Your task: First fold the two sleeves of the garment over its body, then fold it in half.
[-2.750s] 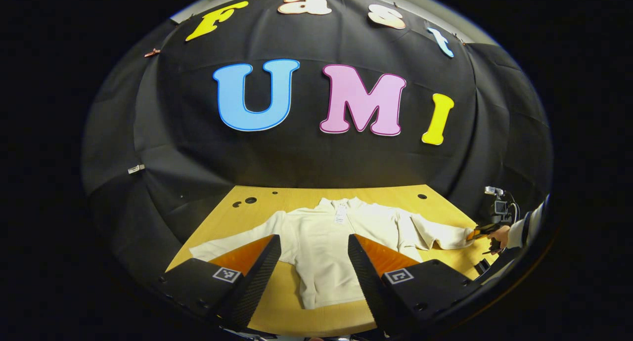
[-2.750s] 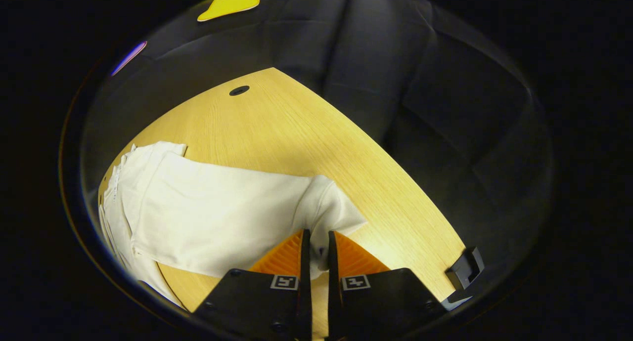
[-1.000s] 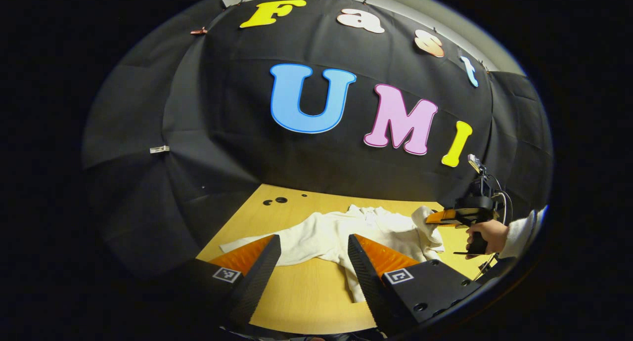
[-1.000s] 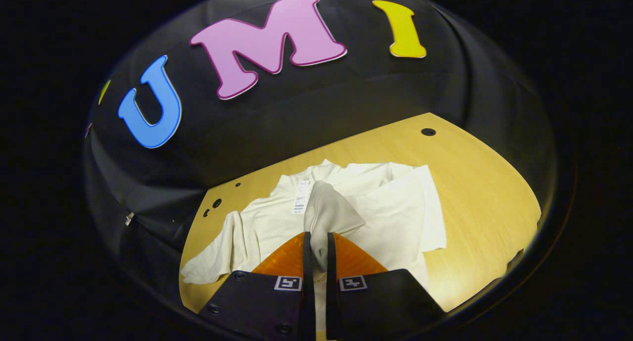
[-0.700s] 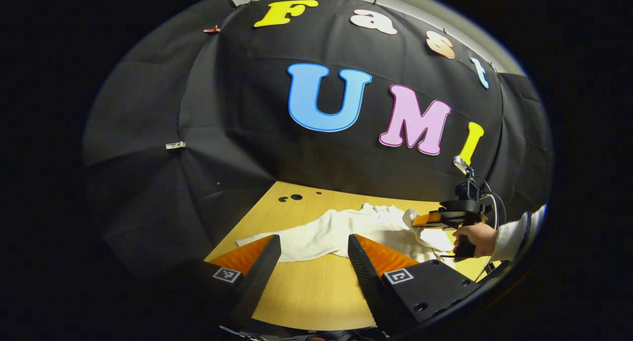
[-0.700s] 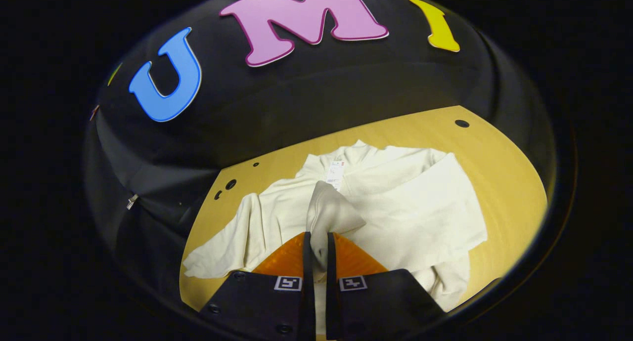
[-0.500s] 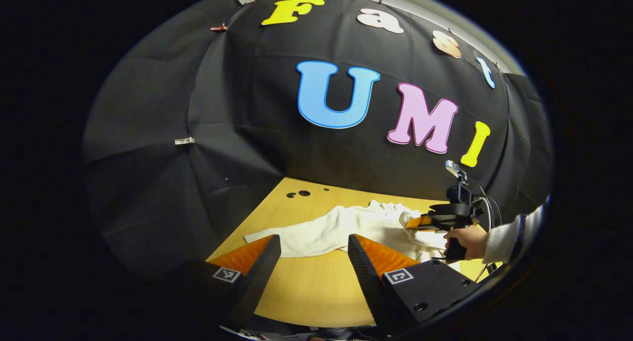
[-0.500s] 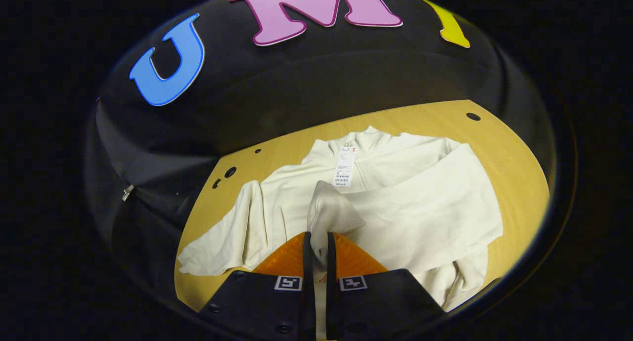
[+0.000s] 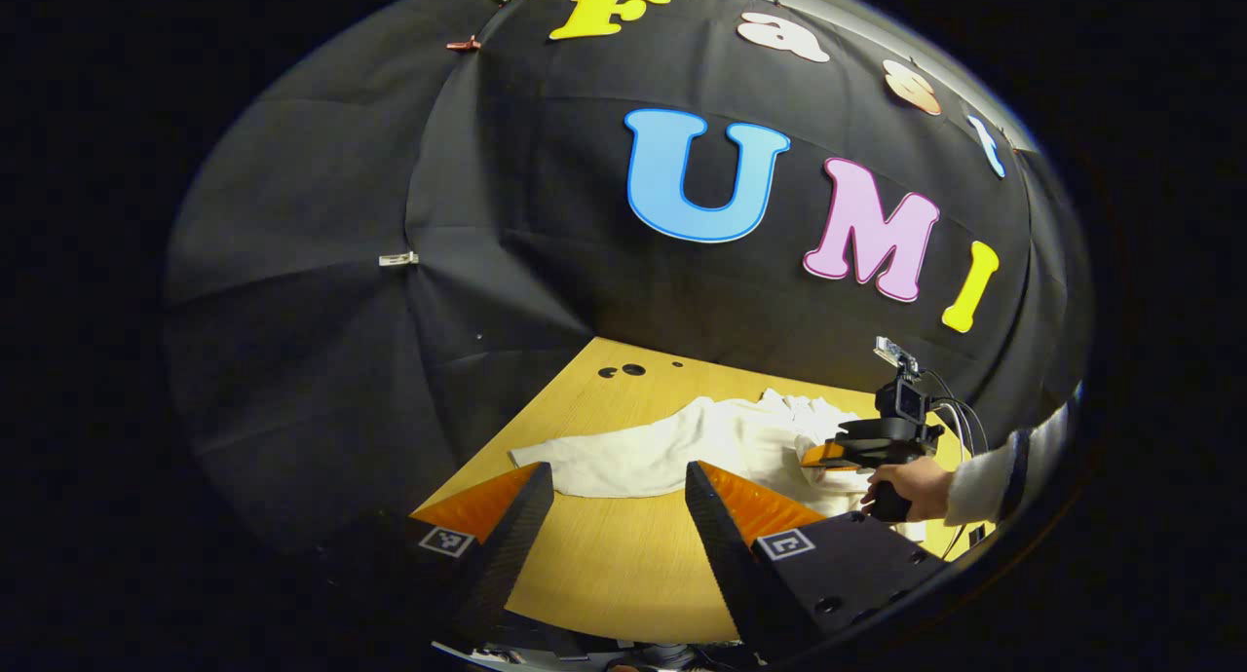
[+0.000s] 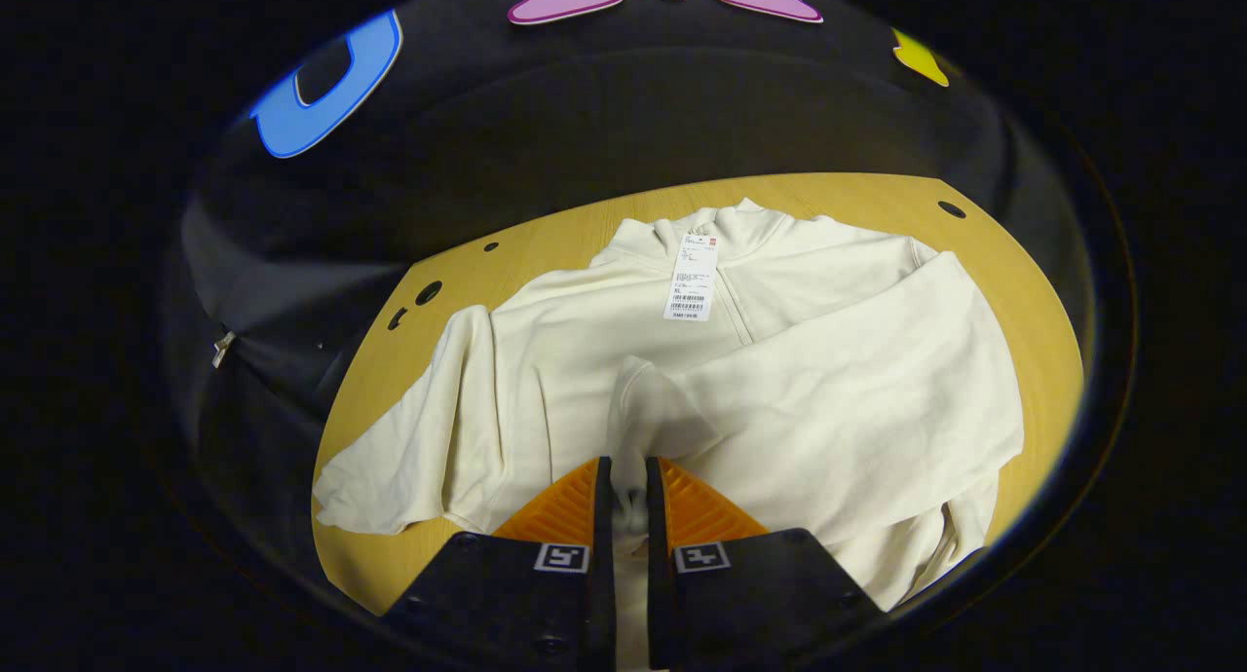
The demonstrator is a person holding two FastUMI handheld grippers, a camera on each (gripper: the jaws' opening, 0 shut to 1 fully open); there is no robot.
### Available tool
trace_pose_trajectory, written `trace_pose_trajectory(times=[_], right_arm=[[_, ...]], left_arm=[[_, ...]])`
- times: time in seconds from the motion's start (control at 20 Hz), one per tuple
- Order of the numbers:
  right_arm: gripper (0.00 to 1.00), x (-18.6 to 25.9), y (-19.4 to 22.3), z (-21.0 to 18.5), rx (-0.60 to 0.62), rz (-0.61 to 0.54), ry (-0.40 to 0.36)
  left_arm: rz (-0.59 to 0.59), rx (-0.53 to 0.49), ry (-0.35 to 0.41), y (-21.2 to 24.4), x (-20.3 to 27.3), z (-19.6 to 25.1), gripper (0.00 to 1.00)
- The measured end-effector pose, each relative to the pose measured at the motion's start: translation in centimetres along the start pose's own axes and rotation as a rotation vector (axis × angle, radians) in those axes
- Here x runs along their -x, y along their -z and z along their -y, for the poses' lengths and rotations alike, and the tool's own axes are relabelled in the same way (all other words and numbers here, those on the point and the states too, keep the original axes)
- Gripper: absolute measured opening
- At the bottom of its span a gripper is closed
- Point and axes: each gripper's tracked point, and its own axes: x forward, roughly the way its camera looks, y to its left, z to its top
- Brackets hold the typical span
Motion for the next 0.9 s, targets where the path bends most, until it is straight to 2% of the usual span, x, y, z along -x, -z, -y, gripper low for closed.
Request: trace_pose_trajectory(times=[0.1,0.15,0.2,0.4,0.45,0.5,0.65,0.7,0.75,0.9], right_arm=[[0.24,-0.3,0.7,-1.2,-0.014,-0.023,-0.034],[0.21,-0.2,1.0,-1.7,-0.017,-0.038,-0.046],[0.33,-0.2,1.1,-2.1,-0.017,-0.048,-0.061],[0.51,1.2,1.2,-4.3,-0.009,-0.042,-0.141],[0.70,1.7,1.2,-4.5,0.001,-0.038,-0.150],[0.75,2.2,1.4,-4.6,0.009,-0.037,-0.155],[0.79,4.0,1.5,-5.2,0.025,-0.035,-0.183],[0.87,4.9,1.4,-5.3,0.035,-0.025,-0.193],[0.90,5.9,1.0,-5.4,0.044,-0.008,-0.202],[0.90,8.9,0.5,-4.6,0.080,0.021,-0.226]], left_arm=[[-0.002,0.011,-0.014,0.0,-0.8,-0.4,0.90],[-0.002,0.014,-0.021,0.0,-1.2,-0.7,0.90],[-0.001,0.012,-0.027,0.0,-1.6,-0.8,0.90],[-0.010,0.012,-0.030,0.4,-3.7,-1.6,0.90],[-0.021,0.034,-0.028,0.6,-4.4,-1.6,0.90],[-0.030,0.058,-0.025,0.9,-5.1,-1.6,0.90],[-0.040,0.094,-0.027,1.3,-7.2,-1.8,0.90],[-0.040,0.090,-0.034,1.6,-8.2,-2.1,0.90],[-0.046,0.085,-0.041,1.7,-9.3,-2.5,0.90],[-0.094,0.110,-0.059,3.4,-12.6,-4.3,0.90]])
